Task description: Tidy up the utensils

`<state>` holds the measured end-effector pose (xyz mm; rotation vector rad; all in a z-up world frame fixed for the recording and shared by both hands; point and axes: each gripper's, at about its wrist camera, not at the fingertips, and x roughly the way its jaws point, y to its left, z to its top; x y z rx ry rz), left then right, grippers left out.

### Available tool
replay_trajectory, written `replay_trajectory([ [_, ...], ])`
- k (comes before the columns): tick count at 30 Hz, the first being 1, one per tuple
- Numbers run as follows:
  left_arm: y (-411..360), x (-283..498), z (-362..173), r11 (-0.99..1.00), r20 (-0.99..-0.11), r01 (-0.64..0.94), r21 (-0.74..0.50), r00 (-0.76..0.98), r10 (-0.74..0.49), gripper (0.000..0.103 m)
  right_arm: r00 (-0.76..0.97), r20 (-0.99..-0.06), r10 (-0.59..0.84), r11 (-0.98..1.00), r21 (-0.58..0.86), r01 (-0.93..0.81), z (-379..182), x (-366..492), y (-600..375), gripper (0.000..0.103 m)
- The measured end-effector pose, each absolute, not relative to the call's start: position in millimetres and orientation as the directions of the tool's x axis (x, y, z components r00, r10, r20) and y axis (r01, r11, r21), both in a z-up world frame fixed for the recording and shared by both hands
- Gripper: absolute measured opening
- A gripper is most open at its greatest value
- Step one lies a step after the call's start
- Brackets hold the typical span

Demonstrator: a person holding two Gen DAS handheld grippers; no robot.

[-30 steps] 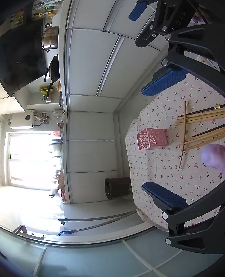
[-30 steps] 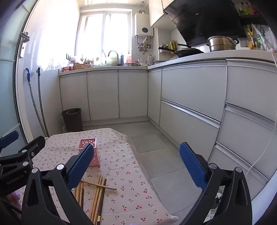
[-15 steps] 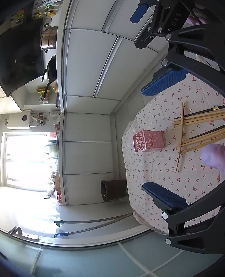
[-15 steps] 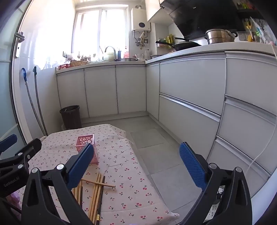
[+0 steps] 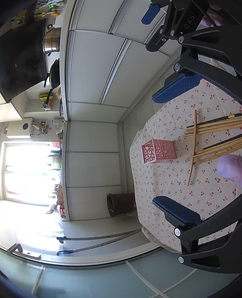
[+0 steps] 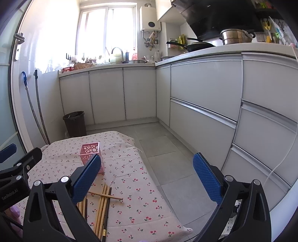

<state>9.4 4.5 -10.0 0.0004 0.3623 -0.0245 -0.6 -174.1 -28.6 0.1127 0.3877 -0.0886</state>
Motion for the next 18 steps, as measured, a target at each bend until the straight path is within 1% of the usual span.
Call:
replay_trajectory([
  [18,4.6,10.5,-11.6,1.0,-0.36,0.016,-0.007,0.933,-0.017,0.096,0.915,-0.399,-0.063,0.989,0.095,0.109,-32.3,1.6,-173.0,0.096],
])
